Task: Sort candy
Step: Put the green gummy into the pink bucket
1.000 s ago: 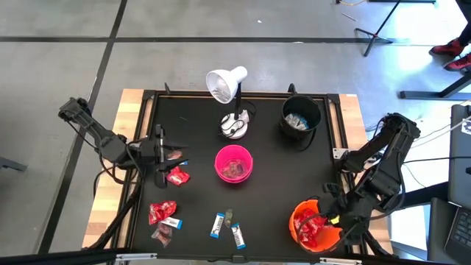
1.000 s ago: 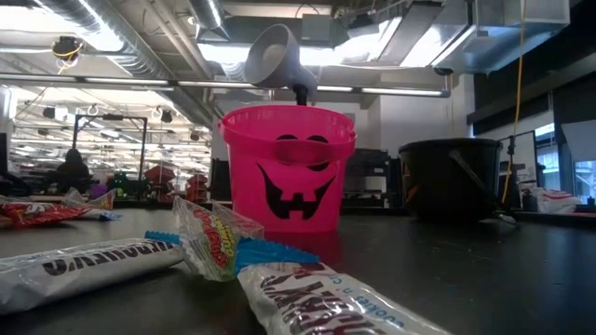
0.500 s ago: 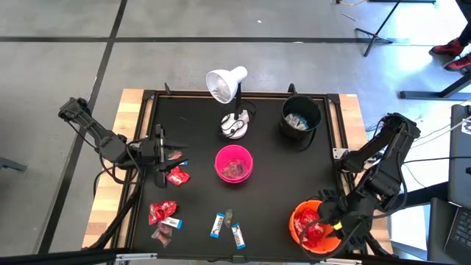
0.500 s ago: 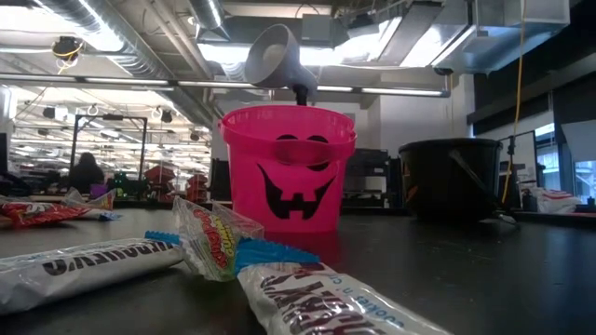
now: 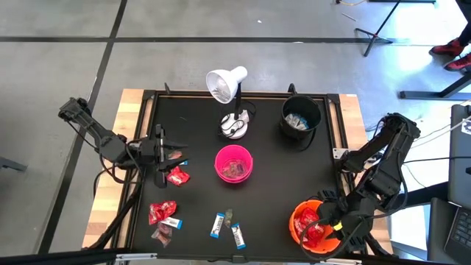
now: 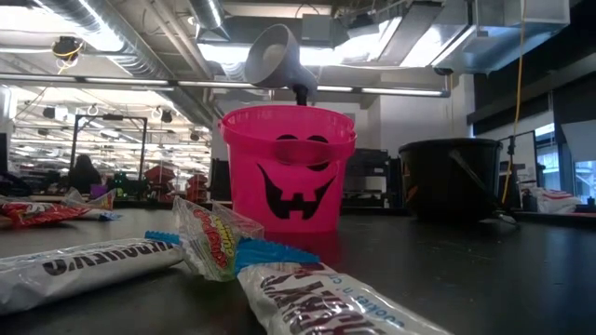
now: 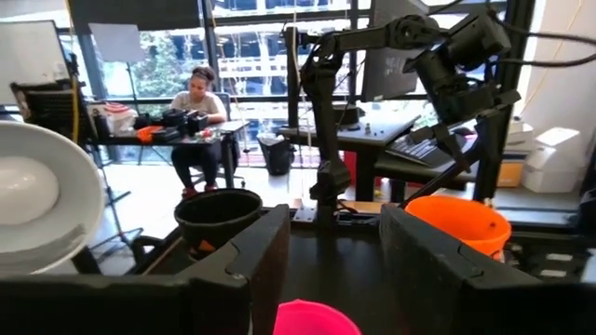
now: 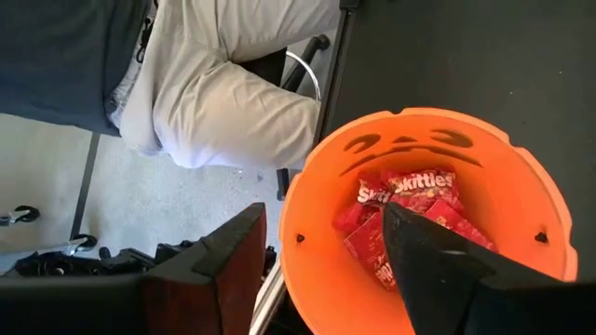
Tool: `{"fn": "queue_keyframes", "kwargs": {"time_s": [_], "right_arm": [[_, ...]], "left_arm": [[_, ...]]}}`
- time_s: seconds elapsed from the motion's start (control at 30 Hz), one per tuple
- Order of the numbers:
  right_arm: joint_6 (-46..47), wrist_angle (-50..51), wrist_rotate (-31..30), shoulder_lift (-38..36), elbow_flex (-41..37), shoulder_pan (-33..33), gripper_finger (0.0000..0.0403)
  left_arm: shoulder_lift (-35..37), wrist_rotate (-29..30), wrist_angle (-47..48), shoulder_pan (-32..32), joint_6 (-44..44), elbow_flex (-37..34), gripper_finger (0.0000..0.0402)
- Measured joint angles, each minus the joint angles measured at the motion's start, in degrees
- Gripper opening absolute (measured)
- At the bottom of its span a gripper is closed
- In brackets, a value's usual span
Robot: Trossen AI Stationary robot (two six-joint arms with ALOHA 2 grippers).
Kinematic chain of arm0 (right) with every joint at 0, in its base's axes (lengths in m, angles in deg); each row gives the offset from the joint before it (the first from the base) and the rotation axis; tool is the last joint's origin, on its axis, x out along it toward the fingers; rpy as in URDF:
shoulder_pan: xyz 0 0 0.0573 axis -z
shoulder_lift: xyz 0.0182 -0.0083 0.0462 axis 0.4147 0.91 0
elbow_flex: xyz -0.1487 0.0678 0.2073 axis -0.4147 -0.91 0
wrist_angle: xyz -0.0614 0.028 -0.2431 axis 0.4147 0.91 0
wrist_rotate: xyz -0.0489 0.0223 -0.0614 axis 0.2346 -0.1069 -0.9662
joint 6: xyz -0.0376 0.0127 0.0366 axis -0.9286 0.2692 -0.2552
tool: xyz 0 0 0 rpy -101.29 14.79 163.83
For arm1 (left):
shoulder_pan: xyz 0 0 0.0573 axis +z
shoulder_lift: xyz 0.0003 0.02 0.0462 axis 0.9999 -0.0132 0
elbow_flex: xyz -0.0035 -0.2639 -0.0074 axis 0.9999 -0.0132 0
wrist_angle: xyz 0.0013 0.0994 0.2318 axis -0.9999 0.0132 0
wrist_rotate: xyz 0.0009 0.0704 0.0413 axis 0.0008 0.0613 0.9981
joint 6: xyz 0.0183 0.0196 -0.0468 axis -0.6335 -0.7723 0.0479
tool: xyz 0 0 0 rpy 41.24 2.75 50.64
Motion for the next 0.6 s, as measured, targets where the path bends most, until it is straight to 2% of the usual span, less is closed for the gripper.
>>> {"fn": "queue_keyframes", "kwargs": {"time_s": [0.13,0.27,0.4,0.47,0.6], "right_arm": [[-2.9,-2.0,-4.2,0.0,0.0,0.0,0.0212],[-8.6,-5.9,-17.6,0.0,0.0,0.0,0.0212],[-15.5,-15.2,-33.3,0.8,0.0,0.0,0.0211],[-17.0,-19.9,-38.5,1.3,0.0,0.2,0.0212],[-17.1,-25.4,-43.0,2.0,0.0,0.2,0.0211]], "left_arm": [[-1.0,-2.3,0.0,0.0,1.7,0.0,0.016],[-3.3,-2.9,-0.1,0.0,3.1,0.0,0.016],[-7.0,-3.1,-1.1,0.0,3.2,0.0,0.016],[-8.7,-4.2,-1.7,0.0,3.3,0.1,0.016],[-13.1,-5.1,-1.6,-0.3,3.3,1.3,0.016]]}}
